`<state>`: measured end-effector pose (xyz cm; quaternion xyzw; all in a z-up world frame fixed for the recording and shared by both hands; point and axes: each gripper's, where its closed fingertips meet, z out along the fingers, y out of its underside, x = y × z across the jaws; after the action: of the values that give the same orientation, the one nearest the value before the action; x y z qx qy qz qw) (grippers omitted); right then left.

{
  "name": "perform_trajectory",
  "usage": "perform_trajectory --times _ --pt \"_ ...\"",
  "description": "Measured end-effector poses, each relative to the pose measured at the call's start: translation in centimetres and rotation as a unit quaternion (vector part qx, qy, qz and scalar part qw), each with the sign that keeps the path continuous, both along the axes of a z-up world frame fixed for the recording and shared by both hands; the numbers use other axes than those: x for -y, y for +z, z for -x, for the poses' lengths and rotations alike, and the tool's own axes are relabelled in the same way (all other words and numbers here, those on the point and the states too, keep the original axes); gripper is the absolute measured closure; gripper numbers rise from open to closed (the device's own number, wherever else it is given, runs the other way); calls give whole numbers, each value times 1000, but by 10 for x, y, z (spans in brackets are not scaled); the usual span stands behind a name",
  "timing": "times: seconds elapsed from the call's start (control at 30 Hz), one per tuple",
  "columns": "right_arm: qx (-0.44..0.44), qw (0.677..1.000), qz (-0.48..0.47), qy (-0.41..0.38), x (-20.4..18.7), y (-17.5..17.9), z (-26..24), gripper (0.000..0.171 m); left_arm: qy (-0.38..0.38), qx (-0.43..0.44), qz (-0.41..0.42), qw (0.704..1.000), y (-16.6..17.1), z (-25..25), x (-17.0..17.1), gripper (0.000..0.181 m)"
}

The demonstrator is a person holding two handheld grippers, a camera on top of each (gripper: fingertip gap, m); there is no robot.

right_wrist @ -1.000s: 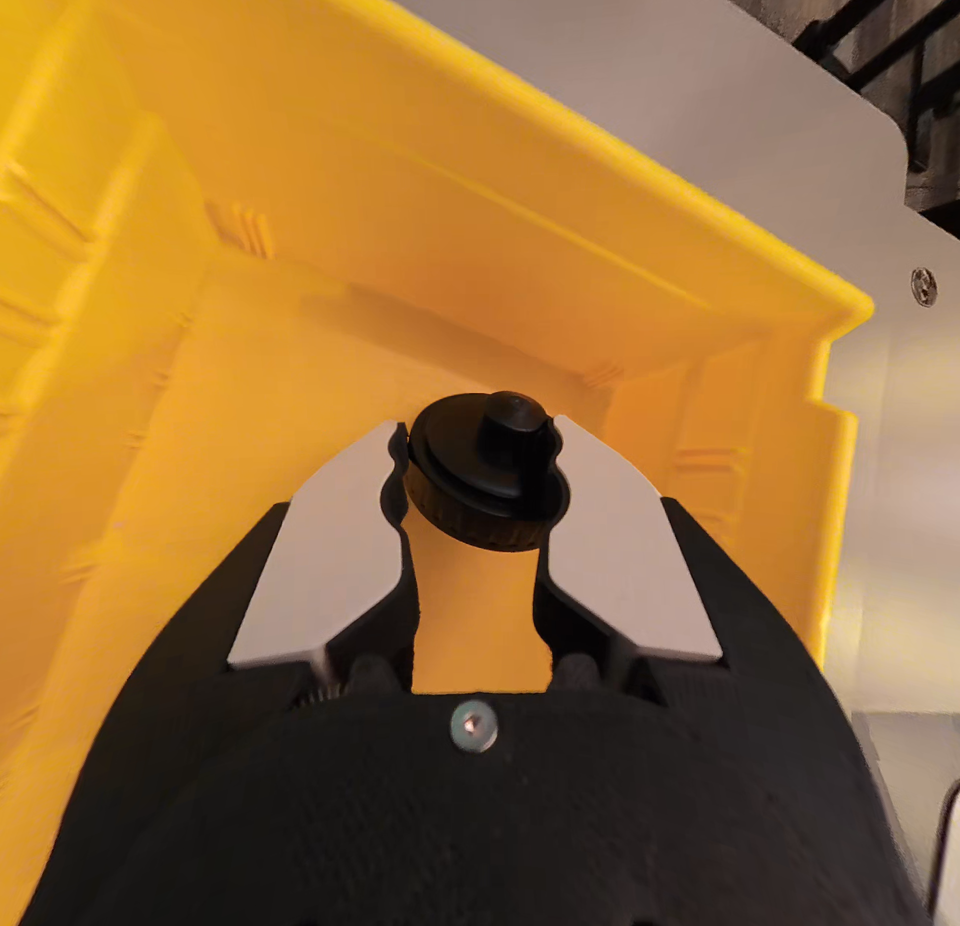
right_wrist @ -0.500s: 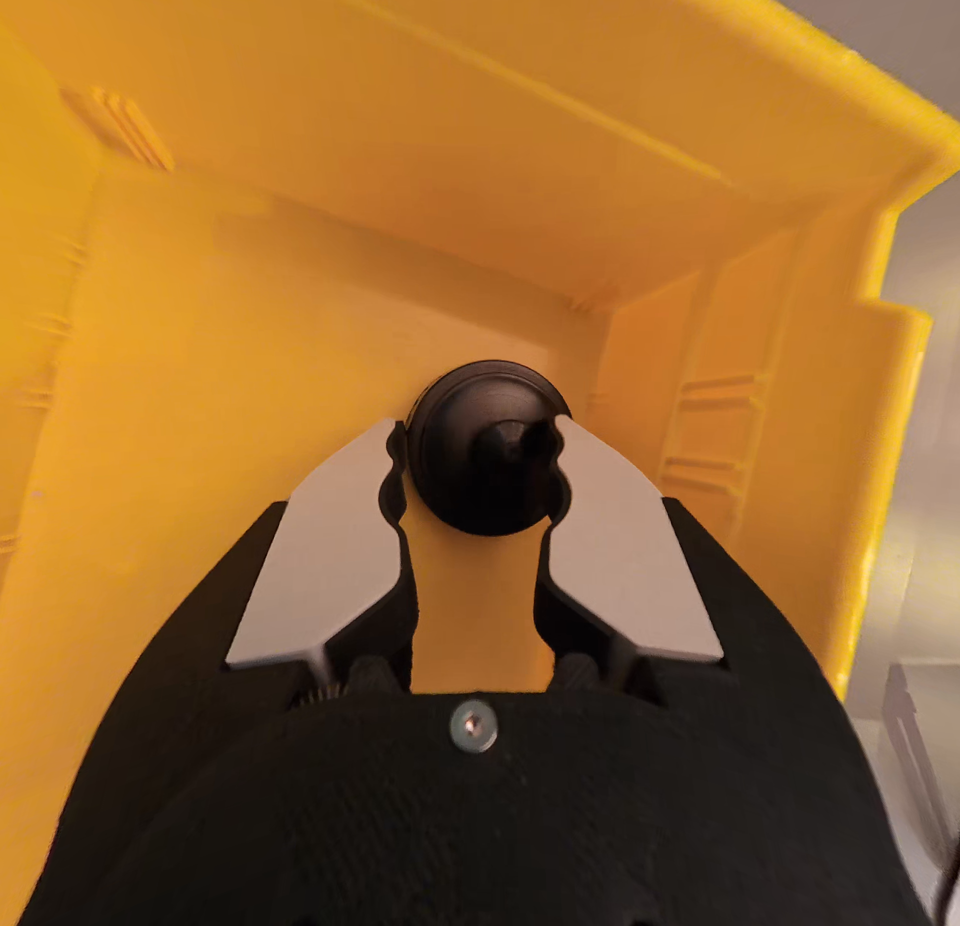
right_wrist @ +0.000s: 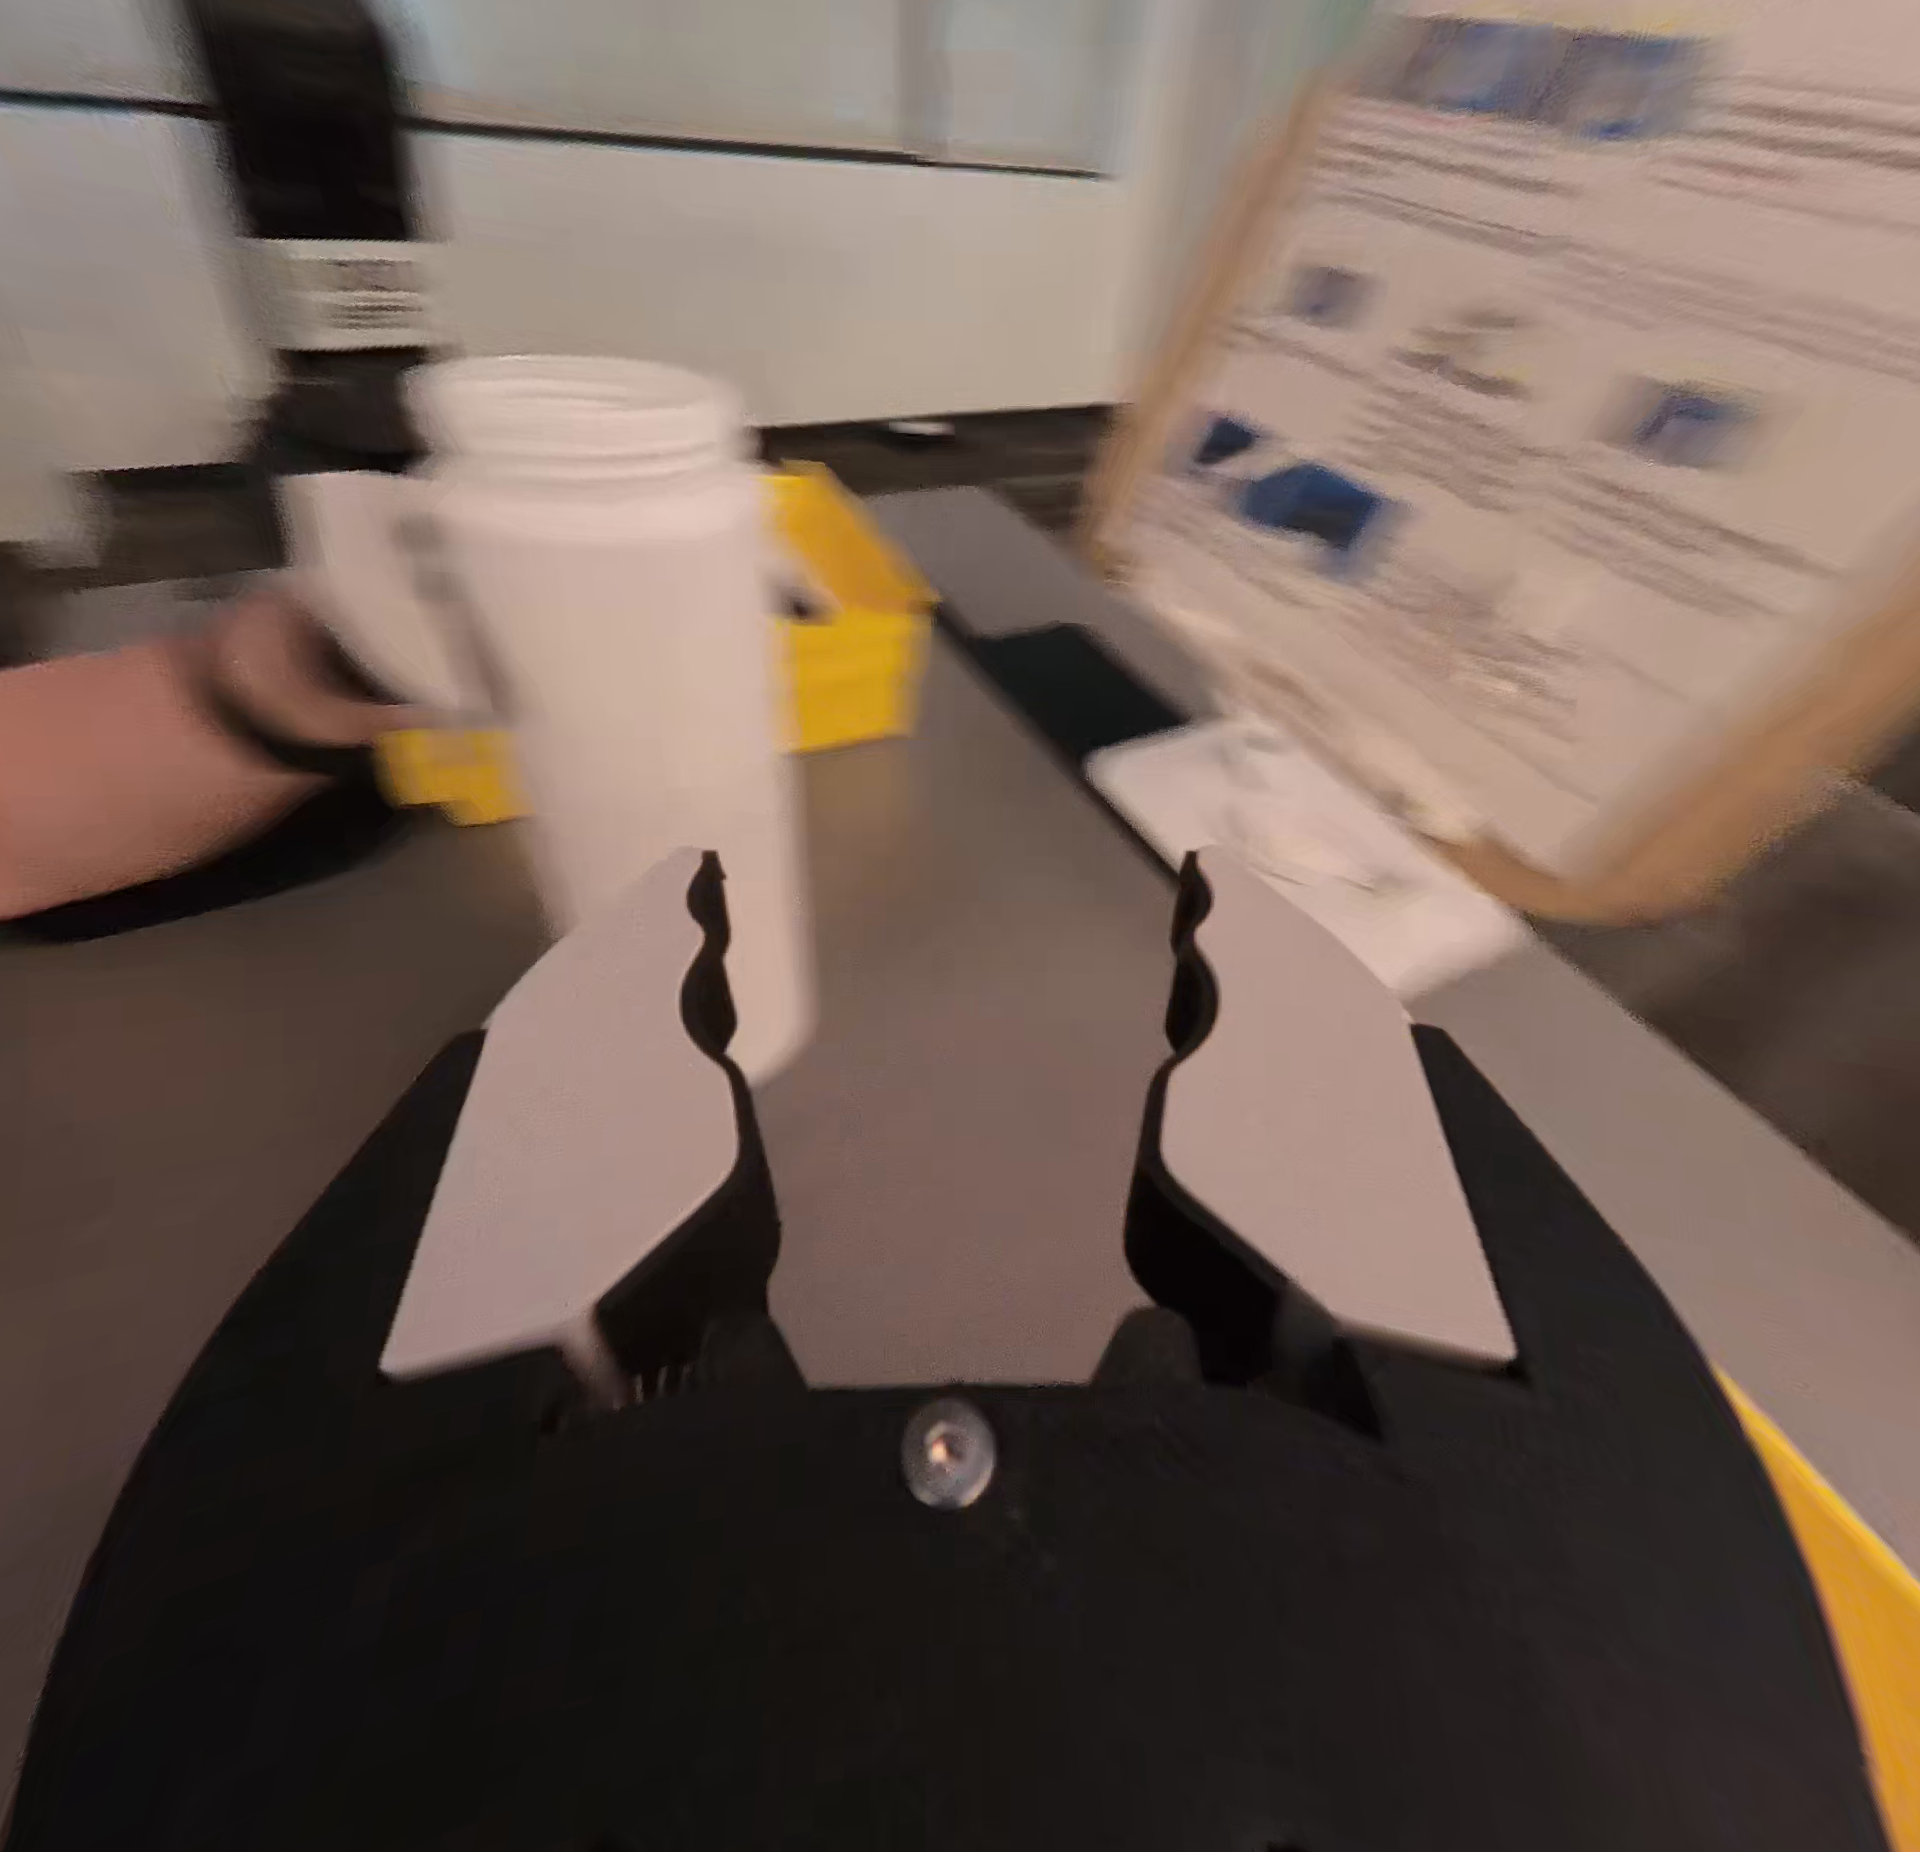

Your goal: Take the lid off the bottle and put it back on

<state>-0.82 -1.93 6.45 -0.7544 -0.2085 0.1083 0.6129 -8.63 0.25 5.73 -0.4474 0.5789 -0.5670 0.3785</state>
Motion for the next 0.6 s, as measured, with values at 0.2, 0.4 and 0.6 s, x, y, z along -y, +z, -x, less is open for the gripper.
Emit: perform_trajectory --times 0.2,0.4,0.6 --pt "-44 981 53 181 -11 -35 106 81 -8 20 7 1000 17 10 3 94" --pt "-78 979 42 181 -22 -38 114 94 -33 9 17 999 15 8 13 94" --pt "-78 985 39 152 -22 -27 101 95 -50 13 65 997 20 12 10 88"
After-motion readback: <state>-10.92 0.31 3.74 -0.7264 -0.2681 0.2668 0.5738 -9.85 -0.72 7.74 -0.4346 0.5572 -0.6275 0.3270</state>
